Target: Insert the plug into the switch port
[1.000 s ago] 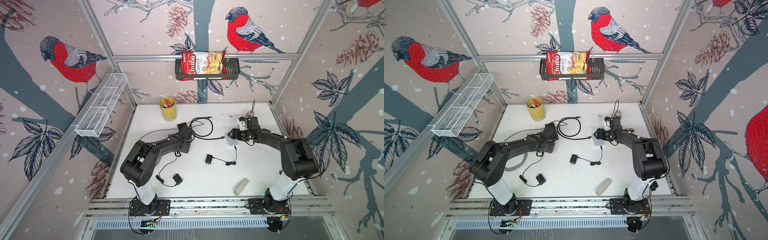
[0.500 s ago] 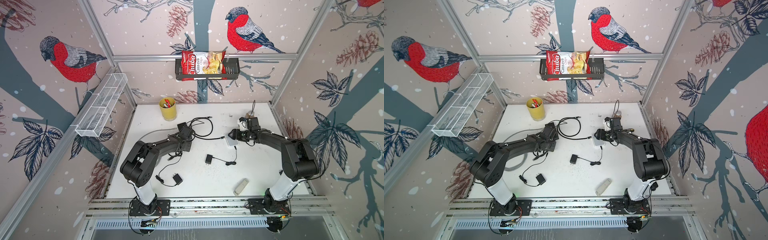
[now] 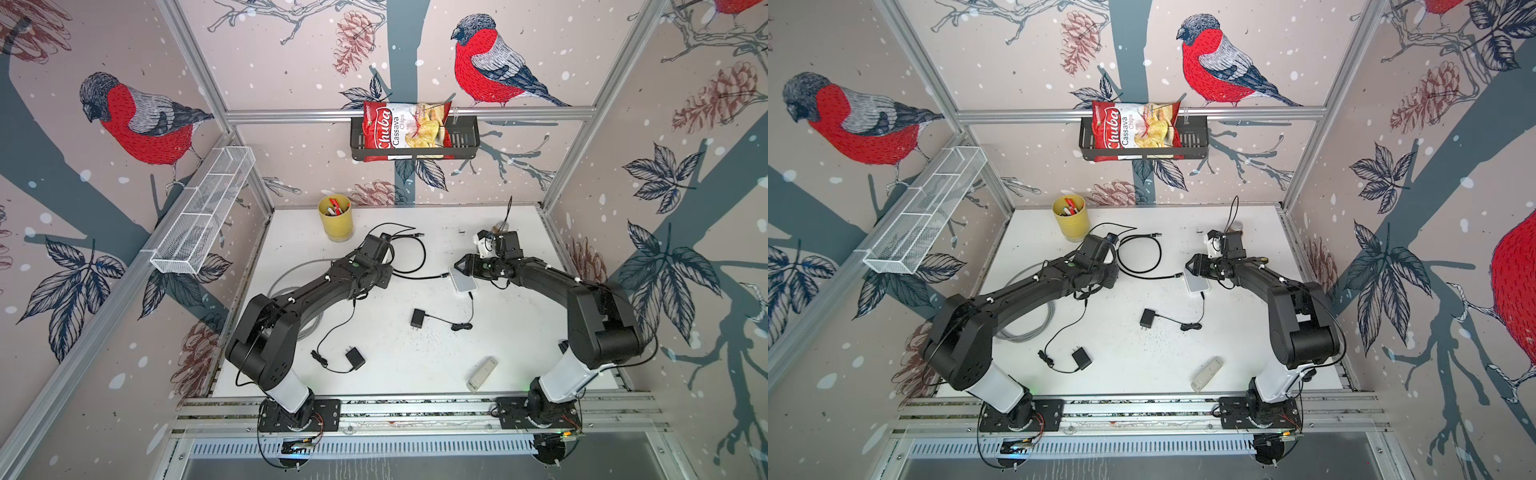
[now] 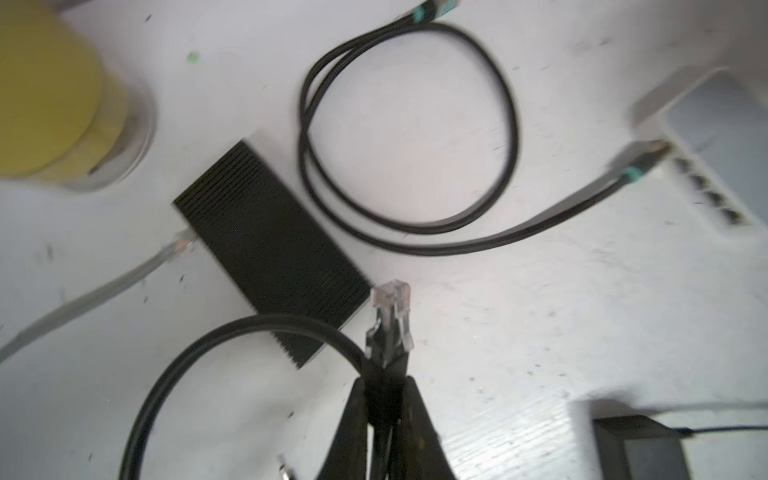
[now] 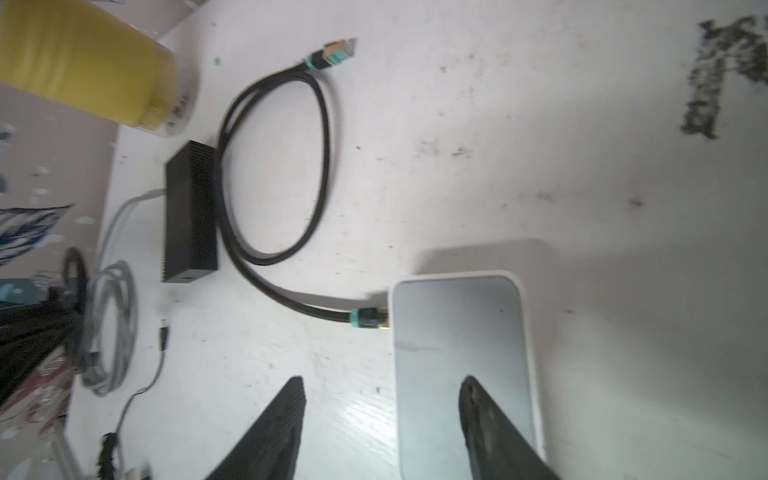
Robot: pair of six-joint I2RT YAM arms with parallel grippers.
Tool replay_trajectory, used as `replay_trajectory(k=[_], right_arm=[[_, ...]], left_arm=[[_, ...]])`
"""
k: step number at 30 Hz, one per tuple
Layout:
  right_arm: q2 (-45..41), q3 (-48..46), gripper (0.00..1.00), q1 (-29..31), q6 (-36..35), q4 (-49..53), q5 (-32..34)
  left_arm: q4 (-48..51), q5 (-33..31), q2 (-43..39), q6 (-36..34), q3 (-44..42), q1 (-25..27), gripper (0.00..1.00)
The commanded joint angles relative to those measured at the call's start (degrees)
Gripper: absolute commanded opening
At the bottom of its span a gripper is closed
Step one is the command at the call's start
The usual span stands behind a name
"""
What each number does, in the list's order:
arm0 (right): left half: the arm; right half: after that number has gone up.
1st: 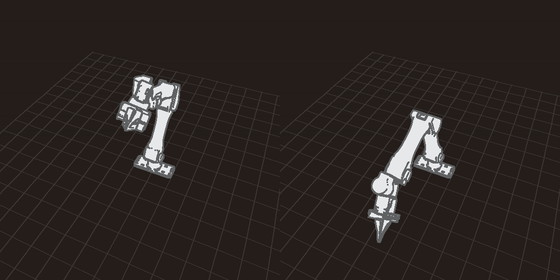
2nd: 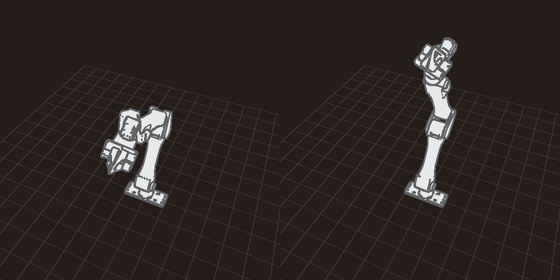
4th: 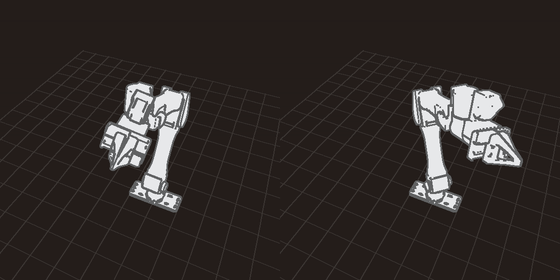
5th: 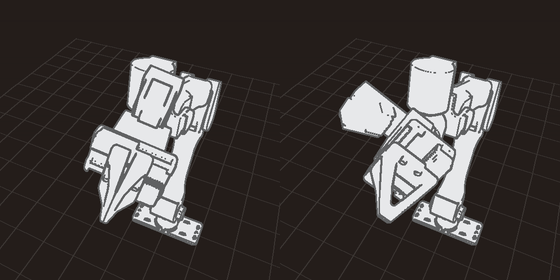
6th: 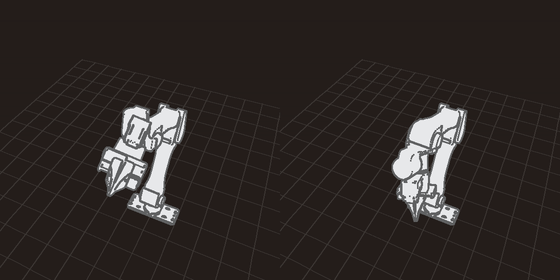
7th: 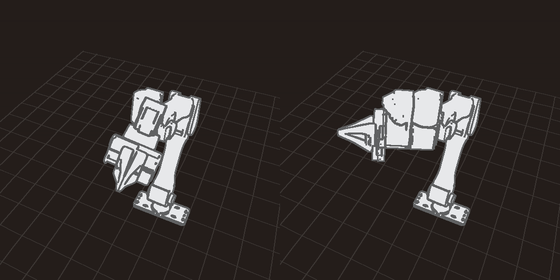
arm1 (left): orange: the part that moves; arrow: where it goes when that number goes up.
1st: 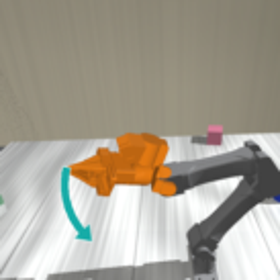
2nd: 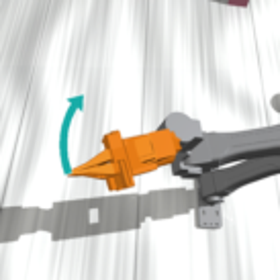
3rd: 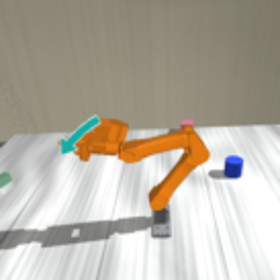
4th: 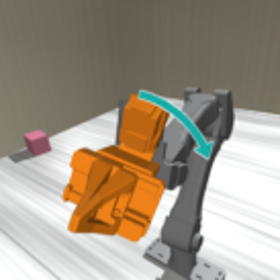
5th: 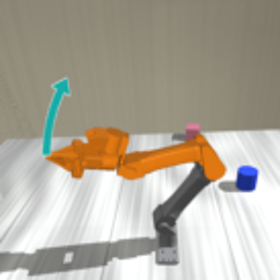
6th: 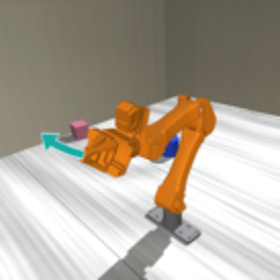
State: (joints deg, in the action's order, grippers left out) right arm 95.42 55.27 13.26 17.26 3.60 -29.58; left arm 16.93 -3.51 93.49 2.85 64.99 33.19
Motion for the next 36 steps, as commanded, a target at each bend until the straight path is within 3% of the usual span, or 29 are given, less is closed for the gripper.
replay_trajectory(k=[1, 9, 16, 29, 36], right_arm=[[-1.5, -0.9, 0.54, 0.6, 5.7, -7.1, -9.8], [-3.8, -6.6, 0.44, 3.2, 17.6, -20.0, -17.6], [-1.9, -7.0, 0.39, 5.9, 21.3, -22.2, -19.0], [-1.0, -5.8, 0.36, 7.1, 16.0, -14.8, -18.2], [-2.1, -8.2, 0.35, 7.1, 14.1, -16.1, -20.9]], left_arm=[[-1.1, 12.7, 2.9, -11.2, 3.1, 2.1, 0.09], [-1.1, 25.1, 9.3, -19.1, 8.2, 4.6, 0.08], [-0.1, 26.6, 12.7, -22.6, 10.8, 5.6, 0.08], [-0.3, 29.0, 13.7, -24.1, 11.7, 5.7, 0.06], [0.7, 32.0, 14.5, -24.7, 12.5, 5.4, 0.05]])
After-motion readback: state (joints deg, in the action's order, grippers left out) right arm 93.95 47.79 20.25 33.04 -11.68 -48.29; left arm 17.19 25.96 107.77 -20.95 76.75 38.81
